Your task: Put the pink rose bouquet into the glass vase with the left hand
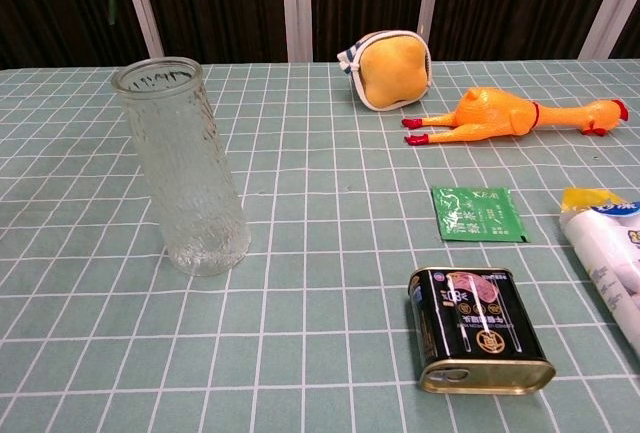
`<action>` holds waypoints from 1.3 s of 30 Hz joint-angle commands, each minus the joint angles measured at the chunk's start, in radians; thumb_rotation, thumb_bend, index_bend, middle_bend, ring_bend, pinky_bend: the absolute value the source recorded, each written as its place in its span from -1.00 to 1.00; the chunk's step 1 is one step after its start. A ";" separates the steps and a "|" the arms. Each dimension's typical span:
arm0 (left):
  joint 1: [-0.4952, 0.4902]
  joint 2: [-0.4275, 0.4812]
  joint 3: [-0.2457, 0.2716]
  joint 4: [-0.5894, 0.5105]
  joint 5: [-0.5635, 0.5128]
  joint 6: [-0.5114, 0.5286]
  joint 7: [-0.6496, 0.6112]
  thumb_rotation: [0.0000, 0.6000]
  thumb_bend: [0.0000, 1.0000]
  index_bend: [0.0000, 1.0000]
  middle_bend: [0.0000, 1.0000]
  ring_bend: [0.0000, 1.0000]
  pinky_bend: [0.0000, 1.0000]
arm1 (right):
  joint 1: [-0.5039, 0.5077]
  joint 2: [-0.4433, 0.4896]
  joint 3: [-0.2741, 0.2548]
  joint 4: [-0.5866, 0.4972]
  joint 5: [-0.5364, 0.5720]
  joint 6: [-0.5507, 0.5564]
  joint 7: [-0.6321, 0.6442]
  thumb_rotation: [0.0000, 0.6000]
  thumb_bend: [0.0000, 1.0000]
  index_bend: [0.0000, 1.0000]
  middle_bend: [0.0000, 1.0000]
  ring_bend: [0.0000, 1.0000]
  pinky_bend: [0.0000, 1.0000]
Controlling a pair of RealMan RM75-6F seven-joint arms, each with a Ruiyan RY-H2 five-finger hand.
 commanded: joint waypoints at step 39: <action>0.086 0.182 -0.144 -0.427 -0.138 -0.138 -0.175 1.00 -0.23 -0.31 -0.09 -0.35 -0.06 | -0.006 -0.003 0.015 0.005 0.024 0.010 0.022 1.00 -0.57 -0.43 -0.74 -0.76 -0.98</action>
